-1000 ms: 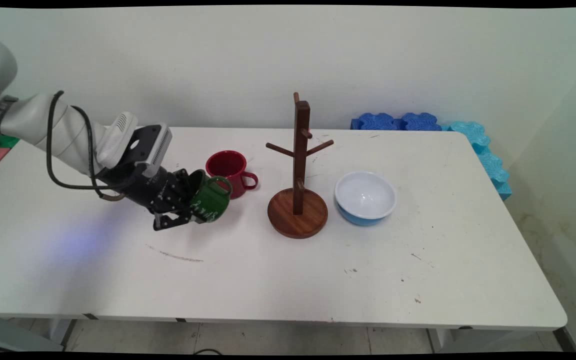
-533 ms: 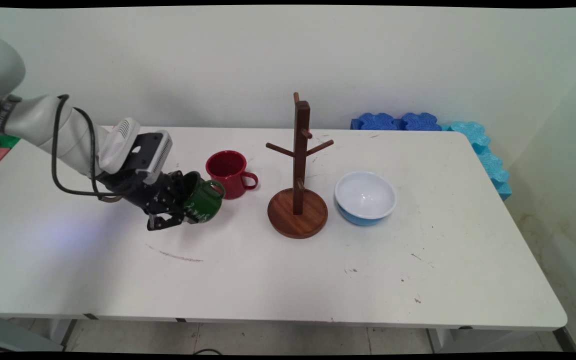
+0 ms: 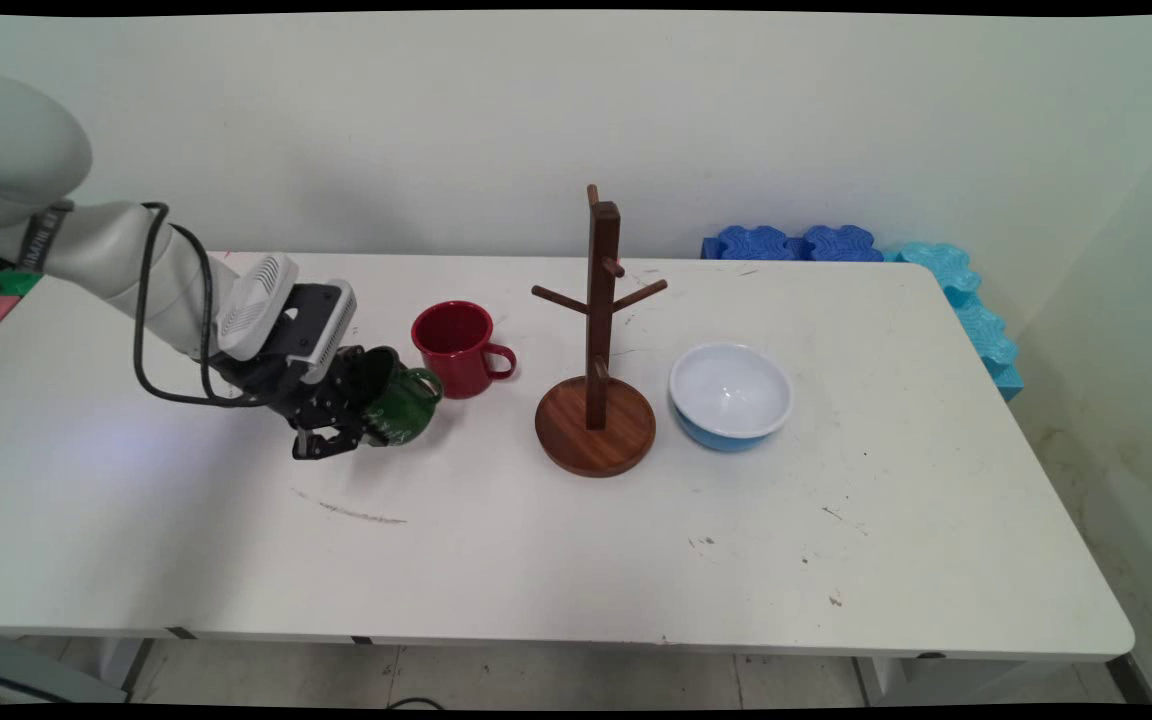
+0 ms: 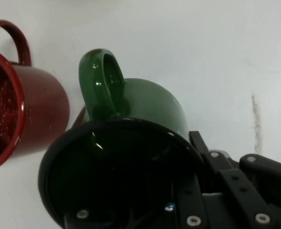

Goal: Place the picked object on the table

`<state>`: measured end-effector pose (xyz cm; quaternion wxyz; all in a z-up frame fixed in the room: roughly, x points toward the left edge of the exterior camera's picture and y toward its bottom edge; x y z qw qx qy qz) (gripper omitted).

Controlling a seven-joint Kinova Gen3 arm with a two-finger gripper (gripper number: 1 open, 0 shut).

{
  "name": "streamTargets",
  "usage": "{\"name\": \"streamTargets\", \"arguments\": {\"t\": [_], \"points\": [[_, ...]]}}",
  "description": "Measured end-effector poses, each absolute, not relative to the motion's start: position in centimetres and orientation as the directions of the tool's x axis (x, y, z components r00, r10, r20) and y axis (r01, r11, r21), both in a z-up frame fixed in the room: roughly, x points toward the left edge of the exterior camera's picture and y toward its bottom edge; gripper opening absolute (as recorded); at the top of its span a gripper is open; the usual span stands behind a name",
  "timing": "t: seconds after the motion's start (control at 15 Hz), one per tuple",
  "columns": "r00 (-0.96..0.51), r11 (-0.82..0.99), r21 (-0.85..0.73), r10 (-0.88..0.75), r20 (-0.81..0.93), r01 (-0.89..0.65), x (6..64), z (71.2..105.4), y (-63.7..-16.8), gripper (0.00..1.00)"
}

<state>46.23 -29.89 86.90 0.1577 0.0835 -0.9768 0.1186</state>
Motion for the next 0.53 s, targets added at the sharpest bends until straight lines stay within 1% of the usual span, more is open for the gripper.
{"name": "streamTargets", "arguments": {"t": [0.53], "points": [[-0.962, 0.963, -0.221, -0.093, 0.257, -0.152, 46.4, 85.2, -30.3, 0.0]]}}
